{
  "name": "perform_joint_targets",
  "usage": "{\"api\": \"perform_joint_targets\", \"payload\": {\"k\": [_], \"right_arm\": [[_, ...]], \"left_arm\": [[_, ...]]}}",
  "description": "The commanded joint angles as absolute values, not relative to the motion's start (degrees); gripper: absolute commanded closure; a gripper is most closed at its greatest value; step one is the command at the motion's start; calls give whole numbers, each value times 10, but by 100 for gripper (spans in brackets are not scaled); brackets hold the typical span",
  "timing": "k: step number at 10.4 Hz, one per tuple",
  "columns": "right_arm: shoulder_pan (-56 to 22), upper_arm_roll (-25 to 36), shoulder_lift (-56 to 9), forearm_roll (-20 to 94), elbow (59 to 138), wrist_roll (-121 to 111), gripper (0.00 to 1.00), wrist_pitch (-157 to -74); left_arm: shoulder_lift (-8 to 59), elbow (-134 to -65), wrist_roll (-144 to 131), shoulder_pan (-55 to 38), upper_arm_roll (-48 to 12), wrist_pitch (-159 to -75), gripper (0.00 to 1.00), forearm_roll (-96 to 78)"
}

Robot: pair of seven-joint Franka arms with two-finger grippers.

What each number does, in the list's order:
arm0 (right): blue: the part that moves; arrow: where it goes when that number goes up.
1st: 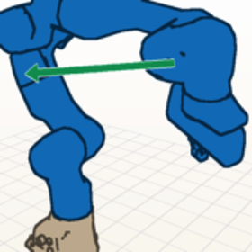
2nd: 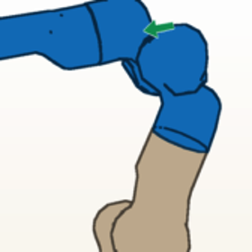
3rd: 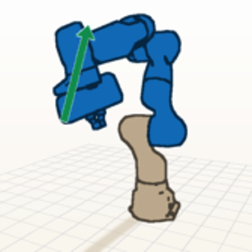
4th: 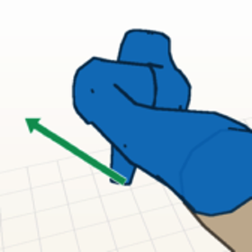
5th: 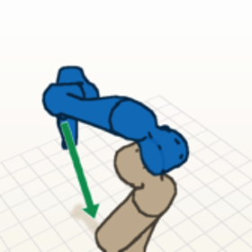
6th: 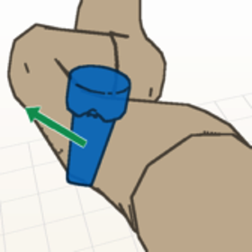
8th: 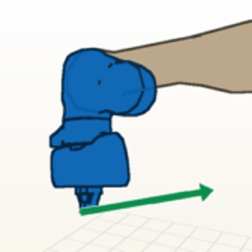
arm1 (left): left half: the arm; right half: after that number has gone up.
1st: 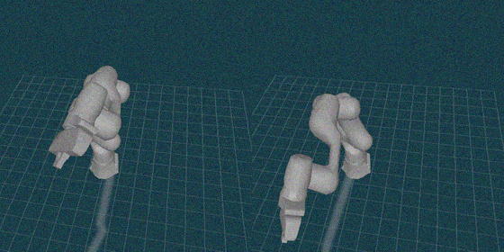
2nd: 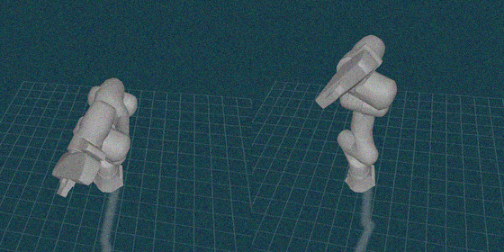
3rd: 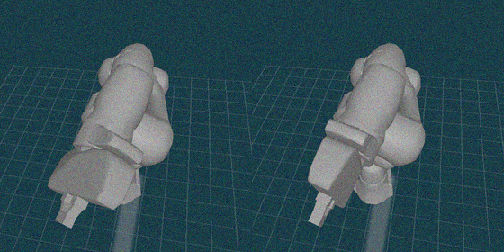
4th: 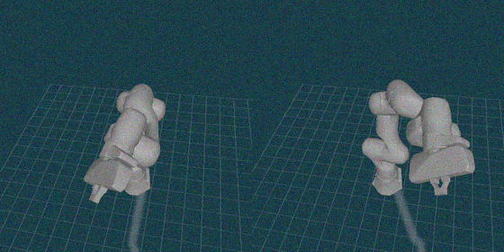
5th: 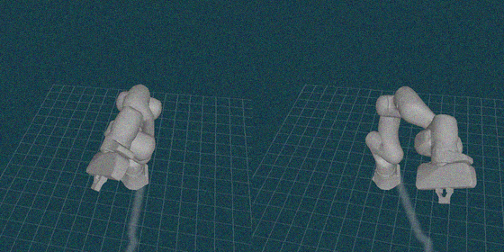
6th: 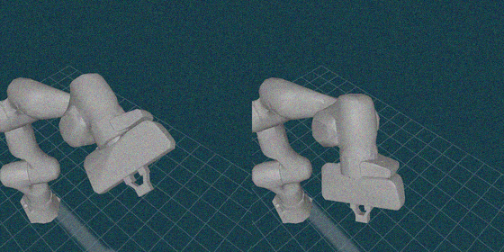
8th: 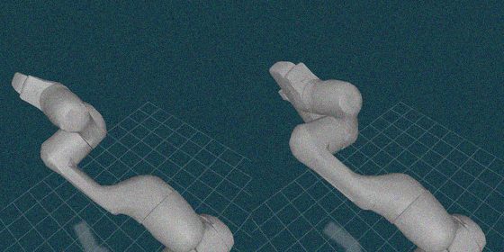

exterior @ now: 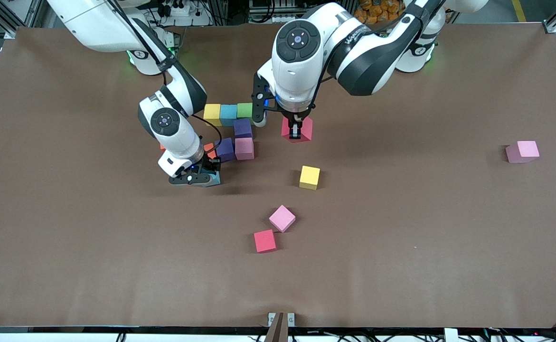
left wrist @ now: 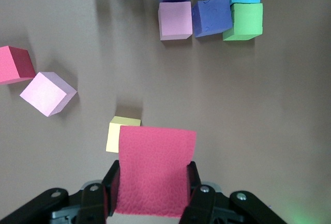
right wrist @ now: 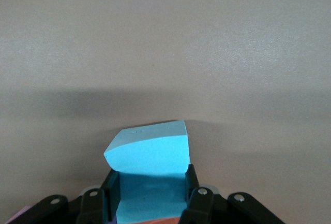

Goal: Form number 2 with 11 blocks
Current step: 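Carry the cyan block with the right gripper while the left gripper holds red, then lower the cyan block onto the orange block and open the right gripper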

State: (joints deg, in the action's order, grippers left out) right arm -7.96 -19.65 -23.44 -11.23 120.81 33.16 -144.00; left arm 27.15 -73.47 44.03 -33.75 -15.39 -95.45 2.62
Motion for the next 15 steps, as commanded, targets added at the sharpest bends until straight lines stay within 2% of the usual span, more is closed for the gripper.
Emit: {"api": "perform_joint_targets", "payload": {"k": [1, 11, 15], "right_arm": [[-79, -200, -212, -98, 1233, 338, 100, -1437], [-83, -200, -221, -98, 1235, 352, 100, -1448], [-83, -200, -221, -98, 1258, 351, 100, -1484]], "left_arm": [[267, -736, 454, -337, -151, -946, 100, 14], [267, -736, 452, -338, -151, -946, 100, 14], [267, -736, 454, -338, -151, -946, 99, 15]]}}
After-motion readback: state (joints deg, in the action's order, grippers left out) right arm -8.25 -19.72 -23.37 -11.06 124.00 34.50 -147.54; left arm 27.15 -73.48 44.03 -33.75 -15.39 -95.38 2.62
